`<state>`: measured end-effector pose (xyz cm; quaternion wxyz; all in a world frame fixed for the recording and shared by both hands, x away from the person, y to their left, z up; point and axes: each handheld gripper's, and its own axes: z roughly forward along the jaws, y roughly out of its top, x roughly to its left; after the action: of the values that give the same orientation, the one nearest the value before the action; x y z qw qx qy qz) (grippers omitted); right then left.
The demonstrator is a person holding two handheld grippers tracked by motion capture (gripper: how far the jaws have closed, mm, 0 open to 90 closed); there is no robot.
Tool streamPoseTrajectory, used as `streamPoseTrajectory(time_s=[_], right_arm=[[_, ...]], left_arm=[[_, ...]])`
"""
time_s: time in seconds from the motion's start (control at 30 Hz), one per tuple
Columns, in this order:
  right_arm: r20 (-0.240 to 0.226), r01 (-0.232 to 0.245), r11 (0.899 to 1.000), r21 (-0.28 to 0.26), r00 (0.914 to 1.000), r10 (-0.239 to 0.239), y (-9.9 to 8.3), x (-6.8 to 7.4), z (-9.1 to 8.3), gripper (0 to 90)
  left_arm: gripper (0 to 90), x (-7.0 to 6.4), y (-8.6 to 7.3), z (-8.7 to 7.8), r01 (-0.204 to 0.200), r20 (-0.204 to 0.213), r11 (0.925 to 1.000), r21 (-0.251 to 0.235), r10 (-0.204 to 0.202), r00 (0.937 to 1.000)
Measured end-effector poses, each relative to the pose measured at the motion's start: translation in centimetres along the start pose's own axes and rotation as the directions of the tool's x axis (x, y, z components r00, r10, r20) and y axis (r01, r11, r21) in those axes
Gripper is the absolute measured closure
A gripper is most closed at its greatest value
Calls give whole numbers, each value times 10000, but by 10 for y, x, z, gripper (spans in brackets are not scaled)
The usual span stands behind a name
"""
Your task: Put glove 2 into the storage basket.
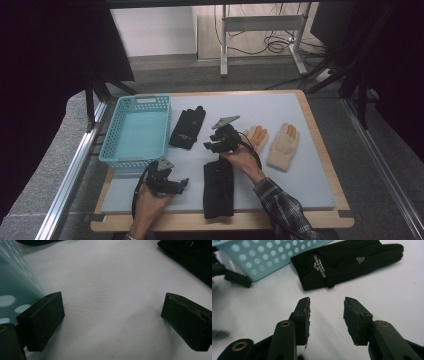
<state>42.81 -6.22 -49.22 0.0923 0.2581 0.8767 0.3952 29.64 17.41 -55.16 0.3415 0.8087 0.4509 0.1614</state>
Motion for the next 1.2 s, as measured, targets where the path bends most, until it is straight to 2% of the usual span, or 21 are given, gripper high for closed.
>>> streamPoseTrajectory(time_s=[0.03,0.2,0.27,0.5,0.7,0.83,0.9,0.93,1.07,1.17,1.2], right_arm=[[90,118,9999,98,9999,-119,7,-3,13,551],[205,144,9998,145,9997,-147,16,-9,29,527],[270,-34,9999,109,9996,31,26,-15,43,487],[425,-235,9997,66,9988,232,42,-21,70,402],[682,-286,9990,336,9973,263,50,-25,102,295],[862,-271,9975,653,9960,214,51,-25,116,274],[764,-397,9973,618,9965,349,51,-27,118,323],[701,-487,9970,601,9965,445,51,-27,117,407],[562,-659,9954,694,9965,621,51,-23,114,617],[453,-620,9942,878,9973,582,52,-20,114,812],[494,-636,9937,927,9970,592,53,-20,113,842]], left_arm=[[48,0,0,0,11,8,10000,-12,-11,10000],[48,0,0,0,25,13,10000,-17,-25,10000],[48,0,0,0,15,8,10000,-4,-15,10000],[48,0,0,0,32,17,10000,-16,-32,10000],[48,0,0,0,28,15,10000,-17,-27,10000],[48,0,0,0,36,21,10000,-19,-35,10000],[48,0,0,0,34,20,10000,-19,-34,10000],[48,0,0,0,31,18,10000,-18,-31,10000],[48,0,0,0,27,16,10000,-15,-27,10000],[48,0,0,0,28,18,10000,-14,-28,10000],[48,0,0,0,31,19,10000,-13,-31,10000]])
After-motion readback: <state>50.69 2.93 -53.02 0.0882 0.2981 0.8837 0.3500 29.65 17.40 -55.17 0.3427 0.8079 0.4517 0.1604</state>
